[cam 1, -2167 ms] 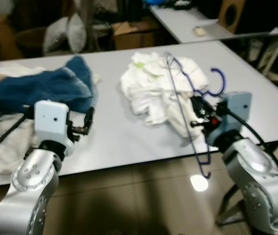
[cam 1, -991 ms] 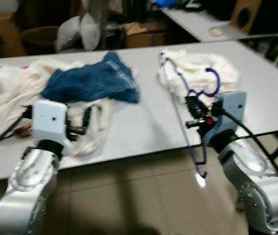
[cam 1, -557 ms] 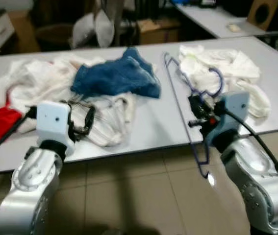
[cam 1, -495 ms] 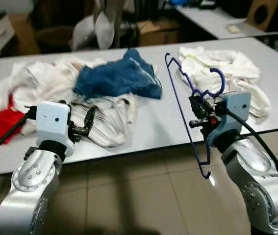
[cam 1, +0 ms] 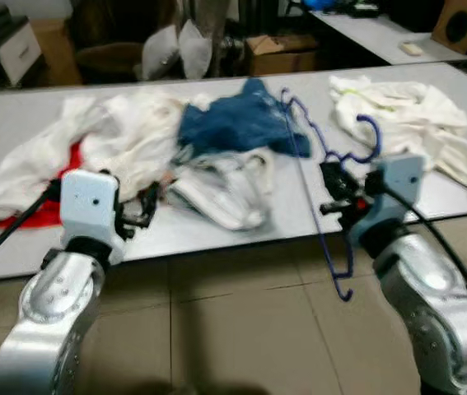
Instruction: Hang hanger
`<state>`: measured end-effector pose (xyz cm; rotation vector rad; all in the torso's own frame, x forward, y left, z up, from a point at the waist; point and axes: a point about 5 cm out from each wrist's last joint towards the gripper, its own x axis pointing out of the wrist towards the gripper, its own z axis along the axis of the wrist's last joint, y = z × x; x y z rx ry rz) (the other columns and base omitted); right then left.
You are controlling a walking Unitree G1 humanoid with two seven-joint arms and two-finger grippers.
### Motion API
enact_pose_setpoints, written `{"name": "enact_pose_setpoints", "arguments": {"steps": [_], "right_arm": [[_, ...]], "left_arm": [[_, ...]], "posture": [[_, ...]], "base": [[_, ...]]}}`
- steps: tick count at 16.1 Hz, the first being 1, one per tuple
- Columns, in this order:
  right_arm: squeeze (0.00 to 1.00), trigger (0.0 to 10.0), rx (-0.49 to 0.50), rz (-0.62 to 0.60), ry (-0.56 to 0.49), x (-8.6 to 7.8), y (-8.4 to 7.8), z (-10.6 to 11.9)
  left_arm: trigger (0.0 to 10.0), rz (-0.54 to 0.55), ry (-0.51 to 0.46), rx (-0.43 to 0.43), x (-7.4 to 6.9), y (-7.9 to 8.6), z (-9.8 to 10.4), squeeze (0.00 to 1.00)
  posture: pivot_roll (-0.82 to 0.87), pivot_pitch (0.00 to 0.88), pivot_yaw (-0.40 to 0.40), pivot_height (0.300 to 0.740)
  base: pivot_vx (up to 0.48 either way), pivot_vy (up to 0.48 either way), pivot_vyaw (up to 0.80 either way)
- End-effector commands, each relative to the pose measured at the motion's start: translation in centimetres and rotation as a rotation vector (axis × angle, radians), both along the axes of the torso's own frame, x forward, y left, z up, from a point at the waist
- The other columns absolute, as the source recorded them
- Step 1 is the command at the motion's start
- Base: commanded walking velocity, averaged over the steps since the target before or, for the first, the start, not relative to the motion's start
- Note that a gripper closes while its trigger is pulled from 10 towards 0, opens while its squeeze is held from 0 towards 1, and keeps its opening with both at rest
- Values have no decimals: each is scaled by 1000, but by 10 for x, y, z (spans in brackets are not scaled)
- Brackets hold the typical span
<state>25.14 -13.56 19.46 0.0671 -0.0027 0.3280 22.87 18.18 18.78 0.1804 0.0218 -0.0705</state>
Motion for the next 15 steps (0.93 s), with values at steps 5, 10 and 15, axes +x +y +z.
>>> {"name": "enact_pose_setpoints", "arguments": {"steps": [5,10,15], "right_arm": [[0,10000,-23,-5,-7,4,-3,3],[0,10000,-171,-1,41,6,-6,-10],[0,10000,-179,-36,45,7,-13,-16]], "left_arm": [[10000,-28,-3,-47,1,-11,-2,0],[10000,6,-3,-92,-1,-15,-15,0],[10000,0,-18,-89,0,-16,-16,0]], "posture": [[-41,0,21,740],[-52,0,10,740],[-53,0,19,740]], "base": [[0,188,0],[0,0,0],[0,0,0]]}}
